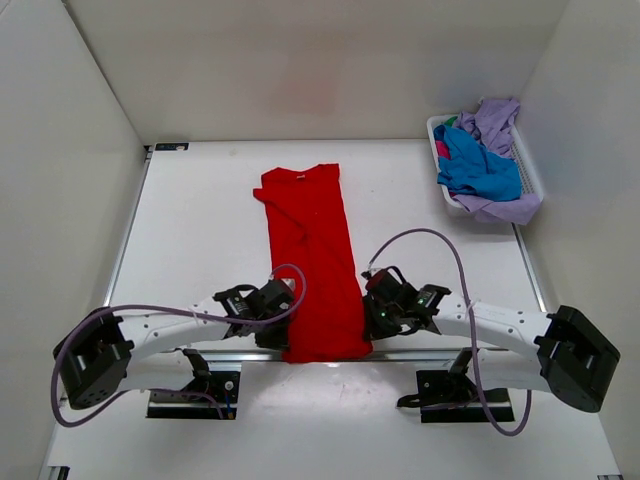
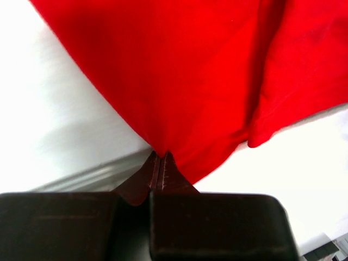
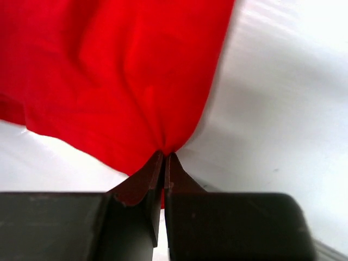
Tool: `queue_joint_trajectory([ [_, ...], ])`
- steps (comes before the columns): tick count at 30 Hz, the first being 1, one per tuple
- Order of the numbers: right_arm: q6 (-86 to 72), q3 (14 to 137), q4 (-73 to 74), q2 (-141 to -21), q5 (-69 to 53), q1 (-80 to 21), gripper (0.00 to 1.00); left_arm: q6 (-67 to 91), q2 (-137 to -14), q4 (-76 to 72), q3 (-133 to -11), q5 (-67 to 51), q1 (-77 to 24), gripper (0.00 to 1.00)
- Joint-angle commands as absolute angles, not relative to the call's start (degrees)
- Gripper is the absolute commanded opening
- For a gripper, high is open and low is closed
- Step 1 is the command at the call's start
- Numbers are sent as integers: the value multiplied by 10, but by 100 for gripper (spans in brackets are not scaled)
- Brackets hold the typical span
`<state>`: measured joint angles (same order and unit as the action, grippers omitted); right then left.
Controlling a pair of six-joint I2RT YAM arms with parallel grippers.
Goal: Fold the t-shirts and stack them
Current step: Grab the bottom of the folded rectangular tshirt with both arms, then fold the folded rectangular tshirt in 1/3 of the way
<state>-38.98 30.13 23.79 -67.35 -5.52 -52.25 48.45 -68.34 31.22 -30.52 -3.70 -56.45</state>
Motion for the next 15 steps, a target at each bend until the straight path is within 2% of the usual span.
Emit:
queue_joint_trajectory([
  [1, -381, 356, 280, -650, -81, -528, 1, 475, -639, 387, -338, -49, -558, 0],
  [6, -338, 431, 345, -685, -116, -507, 1, 454, -623, 445, -389, -65, -529, 0],
  [15, -211, 583, 419, -791, -168, -404, 0, 338, -671, 486, -489, -112, -354, 0],
])
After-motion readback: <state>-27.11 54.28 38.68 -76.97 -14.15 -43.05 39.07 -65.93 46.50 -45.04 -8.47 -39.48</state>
